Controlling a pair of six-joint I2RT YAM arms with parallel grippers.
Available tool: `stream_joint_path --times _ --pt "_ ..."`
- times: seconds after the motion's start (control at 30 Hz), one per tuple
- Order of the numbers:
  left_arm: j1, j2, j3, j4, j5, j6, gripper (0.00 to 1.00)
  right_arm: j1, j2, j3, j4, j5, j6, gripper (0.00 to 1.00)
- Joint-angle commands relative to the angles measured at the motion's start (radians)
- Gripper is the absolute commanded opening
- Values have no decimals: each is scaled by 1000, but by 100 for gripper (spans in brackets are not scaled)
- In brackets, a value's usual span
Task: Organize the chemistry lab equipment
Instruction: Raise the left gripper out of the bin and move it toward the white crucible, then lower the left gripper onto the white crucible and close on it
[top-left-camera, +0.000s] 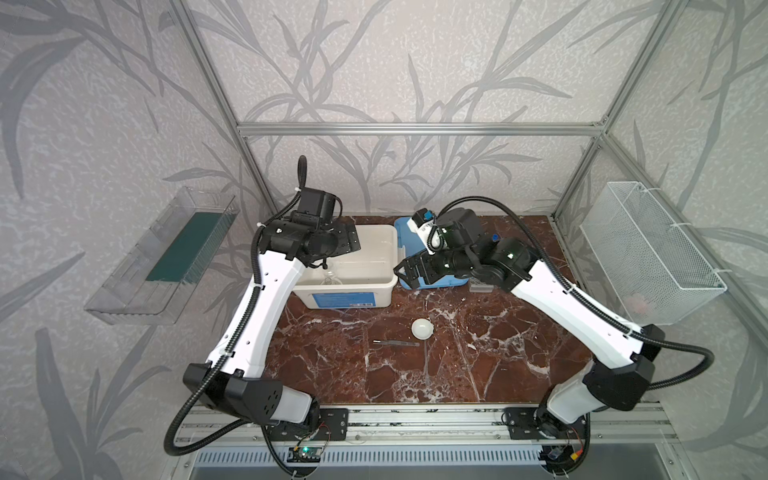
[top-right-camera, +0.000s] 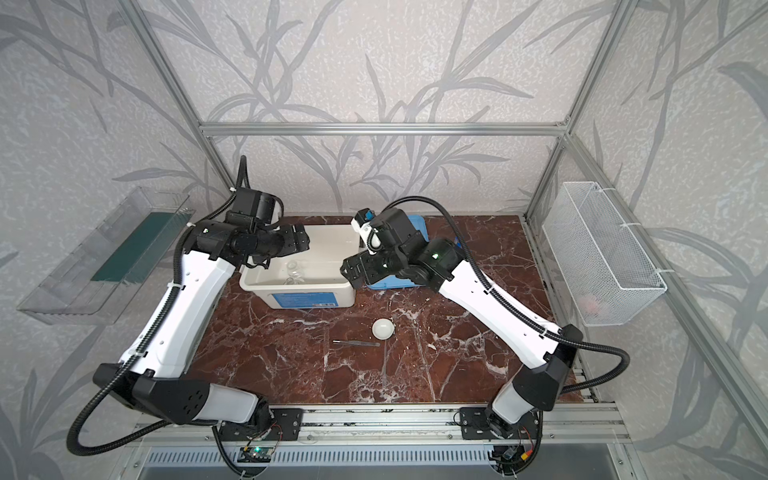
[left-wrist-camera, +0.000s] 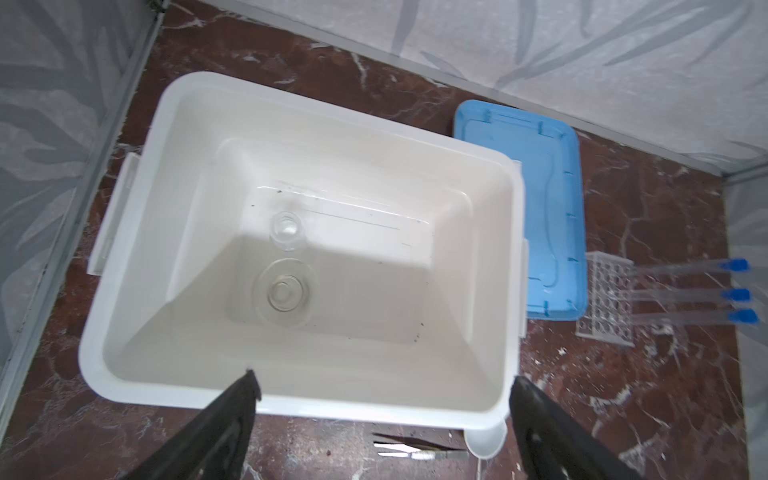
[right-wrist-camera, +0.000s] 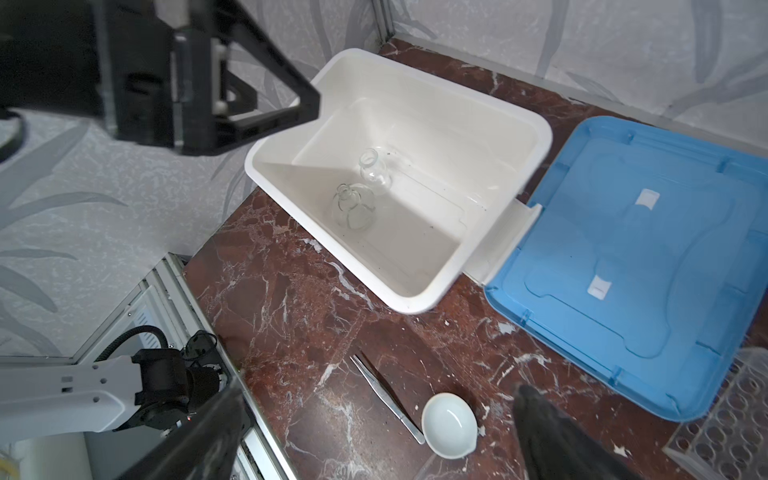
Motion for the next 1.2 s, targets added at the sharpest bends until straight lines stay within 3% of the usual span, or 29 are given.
stream_joint_path --times 0.0,0.17,0.23,0.4,0.53,0.6,0.8,1.0,1.17 --pt "-93 -72 5 -38 25 87 89 -42 -114 -143 12 -12 27 99" --pt "-238 -106 -45 3 106 246 93 -158 -288 -395 46 -131 17 100" --pt "-286 -93 -66 -1 88 300 93 -203 -333 -483 49 -149 15 100" --pt "-371 -84 -167 98 133 441 90 -229 -439 -672 112 -150 -3 99" --pt "-494 -70 -237 142 175 614 91 -257 -504 -763 131 -123 -17 99" --pt "-544 -57 -265 160 139 688 91 -280 -541 -814 160 -132 -18 99" --pt "-578 -3 -331 206 186 837 91 -328 -662 -956 270 -177 -26 99" --pt "-616 55 -468 309 195 1013 90 -355 -643 -998 304 -272 0 100" --pt "-622 120 -507 364 136 1032 90 -355 -715 -1076 379 -251 54 100"
